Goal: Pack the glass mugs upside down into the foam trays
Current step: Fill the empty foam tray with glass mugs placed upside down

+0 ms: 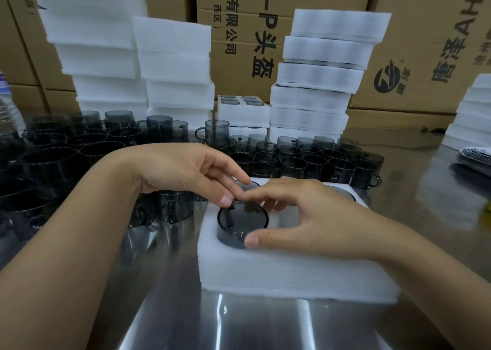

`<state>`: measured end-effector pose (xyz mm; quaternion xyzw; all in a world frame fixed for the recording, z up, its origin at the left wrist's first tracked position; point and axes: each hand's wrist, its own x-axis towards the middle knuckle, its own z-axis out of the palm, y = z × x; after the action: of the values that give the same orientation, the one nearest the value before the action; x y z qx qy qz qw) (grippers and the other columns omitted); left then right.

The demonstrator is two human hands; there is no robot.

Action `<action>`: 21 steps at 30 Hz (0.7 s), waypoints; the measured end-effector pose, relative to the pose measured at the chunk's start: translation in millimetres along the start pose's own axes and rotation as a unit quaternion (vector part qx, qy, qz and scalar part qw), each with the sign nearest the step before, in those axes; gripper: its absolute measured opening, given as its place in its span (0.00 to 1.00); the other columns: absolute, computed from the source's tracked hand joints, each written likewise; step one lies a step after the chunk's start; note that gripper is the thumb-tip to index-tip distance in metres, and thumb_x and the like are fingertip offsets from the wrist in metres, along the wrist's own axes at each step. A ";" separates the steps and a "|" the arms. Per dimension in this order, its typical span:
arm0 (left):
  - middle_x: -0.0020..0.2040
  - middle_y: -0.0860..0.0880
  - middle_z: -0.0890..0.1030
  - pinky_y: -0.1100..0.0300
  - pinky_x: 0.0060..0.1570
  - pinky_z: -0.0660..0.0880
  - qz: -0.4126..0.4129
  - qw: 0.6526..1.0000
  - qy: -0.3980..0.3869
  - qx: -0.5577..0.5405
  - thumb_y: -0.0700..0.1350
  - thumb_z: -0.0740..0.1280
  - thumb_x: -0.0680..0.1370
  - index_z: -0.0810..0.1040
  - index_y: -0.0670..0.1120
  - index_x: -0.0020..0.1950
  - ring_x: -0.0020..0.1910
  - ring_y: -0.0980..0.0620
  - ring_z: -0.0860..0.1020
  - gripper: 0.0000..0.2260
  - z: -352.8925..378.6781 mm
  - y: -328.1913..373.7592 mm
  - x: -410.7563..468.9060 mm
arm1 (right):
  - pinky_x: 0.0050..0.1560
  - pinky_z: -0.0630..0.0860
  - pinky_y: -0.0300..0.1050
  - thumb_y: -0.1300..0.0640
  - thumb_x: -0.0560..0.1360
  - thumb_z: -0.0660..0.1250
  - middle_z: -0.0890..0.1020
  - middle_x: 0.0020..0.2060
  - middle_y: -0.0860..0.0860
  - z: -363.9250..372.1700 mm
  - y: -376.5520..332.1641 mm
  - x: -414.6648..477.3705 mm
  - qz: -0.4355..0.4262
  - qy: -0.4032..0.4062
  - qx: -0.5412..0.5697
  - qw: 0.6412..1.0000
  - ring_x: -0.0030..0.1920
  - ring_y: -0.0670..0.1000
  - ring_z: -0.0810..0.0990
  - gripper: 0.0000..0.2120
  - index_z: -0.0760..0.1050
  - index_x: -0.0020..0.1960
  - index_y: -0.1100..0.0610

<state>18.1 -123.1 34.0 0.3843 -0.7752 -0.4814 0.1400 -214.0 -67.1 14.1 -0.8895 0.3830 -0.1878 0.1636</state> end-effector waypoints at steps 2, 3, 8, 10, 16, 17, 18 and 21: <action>0.48 0.53 0.84 0.67 0.47 0.76 -0.015 1.000 0.005 0.024 0.42 0.76 0.65 0.80 0.52 0.56 0.46 0.57 0.81 0.20 1.6 0.7 0.5 | 0.54 0.63 0.25 0.37 0.67 0.71 0.73 0.47 0.30 1.9 -0.7 -0.1 -0.008 -0.009 -0.013 1.000 0.54 0.32 0.70 0.26 0.75 0.64 0.41; 0.45 0.55 0.83 0.68 0.45 0.75 -0.022 0.999 0.006 0.040 0.43 0.77 0.64 0.81 0.54 0.55 0.43 0.59 0.80 0.21 2.5 1.3 0.2 | 0.54 0.62 0.23 0.36 0.66 0.71 0.73 0.47 0.30 2.3 -1.2 0.0 -0.009 -0.010 -0.011 1.000 0.54 0.31 0.69 0.27 0.75 0.63 0.42; 0.36 0.57 0.77 0.71 0.37 0.72 -0.039 0.997 -0.006 0.065 0.46 0.80 0.61 0.81 0.56 0.54 0.35 0.60 0.74 0.23 5.2 4.5 -1.6 | 0.52 0.68 0.29 0.35 0.64 0.70 0.76 0.47 0.38 2.6 2.4 1.4 0.022 0.030 0.019 0.999 0.51 0.36 0.73 0.23 0.81 0.55 0.43; 0.36 0.57 0.76 0.70 0.37 0.72 -0.047 0.996 -0.007 0.079 0.47 0.79 0.60 0.80 0.56 0.54 0.36 0.59 0.73 0.24 6.4 4.9 -1.1 | 0.52 0.66 0.26 0.37 0.65 0.71 0.75 0.48 0.38 3.5 3.7 1.4 0.023 0.026 0.004 0.999 0.52 0.35 0.72 0.20 0.81 0.54 0.43; 0.36 0.56 0.76 0.70 0.37 0.72 -0.049 0.995 -0.005 0.089 0.46 0.80 0.62 0.81 0.59 0.53 0.35 0.60 0.74 0.22 7.7 5.7 -0.5 | 0.53 0.67 0.32 0.37 0.68 0.68 0.76 0.48 0.40 2.3 3.8 1.3 -0.012 0.022 -0.046 0.999 0.52 0.38 0.73 0.22 0.81 0.57 0.47; 0.36 0.57 0.77 0.69 0.38 0.72 -0.046 0.995 0.002 0.089 0.47 0.79 0.62 0.81 0.59 0.53 0.36 0.61 0.75 0.21 8.5 5.8 0.5 | 0.53 0.67 0.31 0.38 0.69 0.68 0.76 0.49 0.40 2.3 4.2 0.8 -0.018 0.022 -0.055 0.998 0.52 0.38 0.73 0.21 0.81 0.57 0.47; 0.36 0.56 0.78 0.68 0.40 0.72 -0.040 0.995 0.015 0.092 0.48 0.78 0.62 0.81 0.60 0.52 0.36 0.61 0.76 0.20 10.4 6.0 2.5 | 0.53 0.66 0.29 0.38 0.70 0.68 0.76 0.49 0.40 1.6 4.7 0.4 -0.021 0.019 -0.060 0.998 0.53 0.37 0.72 0.21 0.81 0.58 0.47; 0.36 0.56 0.79 0.61 0.47 0.70 0.003 0.992 0.105 0.073 0.48 0.76 0.67 0.82 0.57 0.50 0.38 0.59 0.76 0.13 23.6 7.0 15.7 | 0.54 0.70 0.33 0.38 0.70 0.69 0.80 0.48 0.40 -8.8 8.0 -1.1 -0.032 -0.003 -0.014 0.999 0.51 0.38 0.76 0.17 0.82 0.55 0.45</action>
<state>-9.3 -117.9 25.9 0.4393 -0.7908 -0.3799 0.1932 -223.7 -72.8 18.1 -0.9042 0.3563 -0.1853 0.1456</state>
